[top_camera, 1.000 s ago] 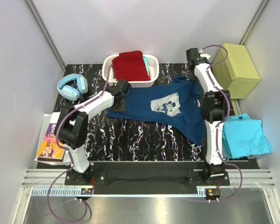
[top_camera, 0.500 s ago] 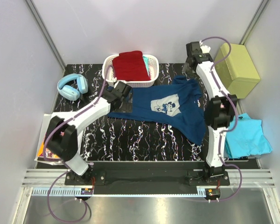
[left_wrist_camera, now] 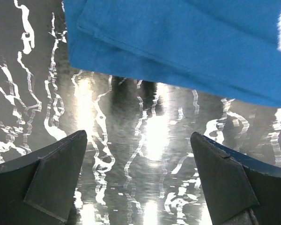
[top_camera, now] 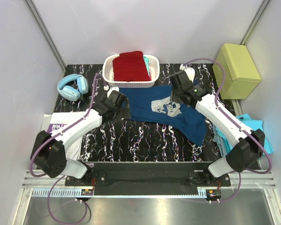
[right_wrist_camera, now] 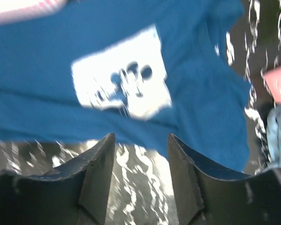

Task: Fold and stack the t-shirts
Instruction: Flatten out the tshirt

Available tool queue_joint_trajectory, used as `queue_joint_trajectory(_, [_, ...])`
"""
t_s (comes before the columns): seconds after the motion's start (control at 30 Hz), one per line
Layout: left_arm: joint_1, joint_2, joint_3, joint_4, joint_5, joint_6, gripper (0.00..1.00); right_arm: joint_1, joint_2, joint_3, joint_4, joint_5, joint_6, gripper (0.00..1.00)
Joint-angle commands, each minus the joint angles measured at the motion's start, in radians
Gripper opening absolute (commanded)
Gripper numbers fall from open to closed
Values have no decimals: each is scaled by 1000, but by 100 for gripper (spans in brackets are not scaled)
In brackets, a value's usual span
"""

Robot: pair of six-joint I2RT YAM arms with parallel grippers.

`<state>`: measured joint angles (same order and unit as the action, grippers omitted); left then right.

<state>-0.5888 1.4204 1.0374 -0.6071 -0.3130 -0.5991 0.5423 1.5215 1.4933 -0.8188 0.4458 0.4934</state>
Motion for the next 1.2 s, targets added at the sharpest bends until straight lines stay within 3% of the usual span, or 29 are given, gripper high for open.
queue_joint_trajectory(0.0, [0,-63,30,58,38,-111,99,44,-165,-109,-5,53,43,59])
queue_joint_trajectory(0.2, [-5,47,110,4,178,-42,99,59,-328,-248,47,38,71,59])
queue_joint_trajectory(0.43, [4,171,200,14,95,59,99,67,-334,-244,-109,-25,50,61])
queue_joint_trajectory(0.57, [91,274,329,-8,138,50,99,68,-377,-278,-103,-21,50,62])
queue_joint_trajectory(0.77, [208,385,395,-2,207,41,99,68,-411,-306,-108,-21,45,62])
queue_joint_trajectory(1.17, [228,428,345,20,256,19,94,68,-391,-334,-102,7,37,63])
